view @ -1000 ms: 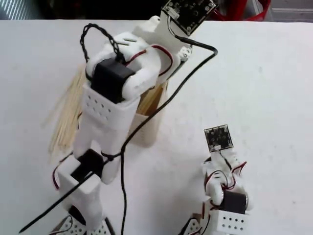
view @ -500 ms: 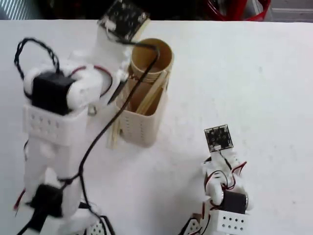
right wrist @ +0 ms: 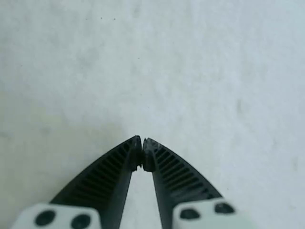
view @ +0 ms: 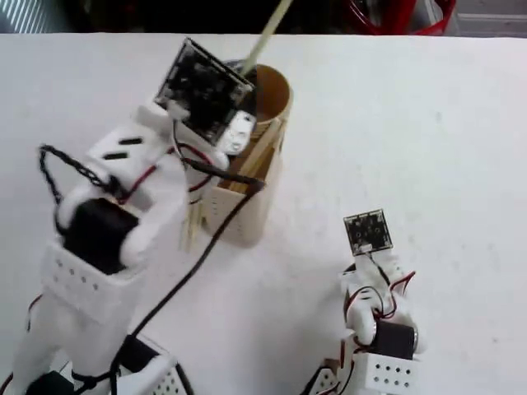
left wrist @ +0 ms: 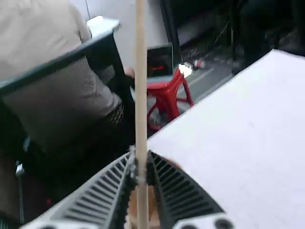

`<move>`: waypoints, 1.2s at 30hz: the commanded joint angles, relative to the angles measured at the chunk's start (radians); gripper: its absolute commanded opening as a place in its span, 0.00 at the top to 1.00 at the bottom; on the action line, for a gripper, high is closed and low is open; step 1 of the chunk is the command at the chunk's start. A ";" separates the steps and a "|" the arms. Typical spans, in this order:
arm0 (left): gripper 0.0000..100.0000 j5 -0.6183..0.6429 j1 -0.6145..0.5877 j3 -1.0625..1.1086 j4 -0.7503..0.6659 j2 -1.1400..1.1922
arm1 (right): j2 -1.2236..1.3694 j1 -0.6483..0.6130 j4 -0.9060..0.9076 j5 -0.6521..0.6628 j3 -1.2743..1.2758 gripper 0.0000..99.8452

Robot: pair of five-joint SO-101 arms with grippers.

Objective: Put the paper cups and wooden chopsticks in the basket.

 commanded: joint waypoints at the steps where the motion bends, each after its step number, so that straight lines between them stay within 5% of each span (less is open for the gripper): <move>1: 0.98 0.009 0.102 0.107 -0.269 -0.015 | -0.002 0.001 -0.012 -0.002 0.009 0.98; 12: 0.98 -0.023 0.041 0.434 -0.483 -0.021 | -0.002 0.001 -0.012 -0.002 0.009 0.98; 17: 0.90 -0.018 -0.004 0.520 -0.480 -0.033 | -0.002 0.002 -0.012 -0.002 0.009 0.98; 26: 0.90 -0.020 -0.019 0.575 -0.394 -0.263 | -0.002 0.002 -0.012 -0.002 0.009 0.98; 30: 0.91 -0.017 -0.209 0.575 -0.322 -0.338 | -0.002 0.002 -0.012 -0.002 0.009 0.98; 36: 0.90 0.060 -0.723 0.595 -0.187 -0.269 | -0.002 0.002 -0.012 -0.002 0.009 0.98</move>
